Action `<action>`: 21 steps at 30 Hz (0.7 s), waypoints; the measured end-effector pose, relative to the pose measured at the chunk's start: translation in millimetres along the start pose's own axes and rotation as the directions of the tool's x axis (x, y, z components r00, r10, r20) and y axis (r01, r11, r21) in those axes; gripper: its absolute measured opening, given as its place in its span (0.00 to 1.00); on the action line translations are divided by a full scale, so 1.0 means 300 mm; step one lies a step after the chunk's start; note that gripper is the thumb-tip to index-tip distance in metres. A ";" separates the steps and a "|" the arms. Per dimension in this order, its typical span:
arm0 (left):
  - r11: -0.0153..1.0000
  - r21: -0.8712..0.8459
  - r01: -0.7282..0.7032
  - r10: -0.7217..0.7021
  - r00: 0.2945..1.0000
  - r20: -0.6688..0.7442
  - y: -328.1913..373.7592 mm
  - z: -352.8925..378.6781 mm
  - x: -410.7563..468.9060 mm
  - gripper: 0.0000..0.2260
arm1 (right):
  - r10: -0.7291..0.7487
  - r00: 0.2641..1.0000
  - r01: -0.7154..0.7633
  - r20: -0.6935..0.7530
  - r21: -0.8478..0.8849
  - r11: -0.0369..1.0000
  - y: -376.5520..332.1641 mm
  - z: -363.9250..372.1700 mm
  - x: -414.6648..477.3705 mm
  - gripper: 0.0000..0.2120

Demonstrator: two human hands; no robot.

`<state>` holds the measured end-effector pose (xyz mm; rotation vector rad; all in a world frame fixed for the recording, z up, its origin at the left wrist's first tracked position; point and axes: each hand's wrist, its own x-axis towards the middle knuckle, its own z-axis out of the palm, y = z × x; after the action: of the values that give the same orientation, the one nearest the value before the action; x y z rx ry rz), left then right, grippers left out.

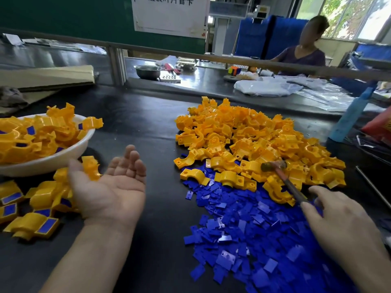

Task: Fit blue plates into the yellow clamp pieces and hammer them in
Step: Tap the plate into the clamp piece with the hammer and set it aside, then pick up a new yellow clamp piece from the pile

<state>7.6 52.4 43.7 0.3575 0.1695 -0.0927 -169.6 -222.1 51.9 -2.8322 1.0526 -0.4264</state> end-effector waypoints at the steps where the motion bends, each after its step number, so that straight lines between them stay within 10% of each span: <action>1: 0.999 0.036 0.015 -0.015 1.000 0.001 -0.013 0.000 -0.005 0.31 | -0.069 0.998 0.069 0.001 0.015 0.997 -0.041 -0.007 -0.007 0.21; 8: 0.957 0.269 0.110 -0.112 0.994 -0.009 -0.050 -0.001 -0.013 0.26 | -0.574 0.817 0.574 0.044 0.026 0.819 -0.415 0.082 0.065 0.20; 21: 0.644 0.728 0.235 -0.320 0.947 -0.022 -0.148 -0.025 -0.020 0.12 | -0.607 0.793 0.609 -0.040 0.067 0.791 -0.504 0.208 0.148 0.11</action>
<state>-4.7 13.9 22.6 1.1314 0.0689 -0.4999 -24.6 -137.0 29.5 -3.0362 0.0713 -0.5157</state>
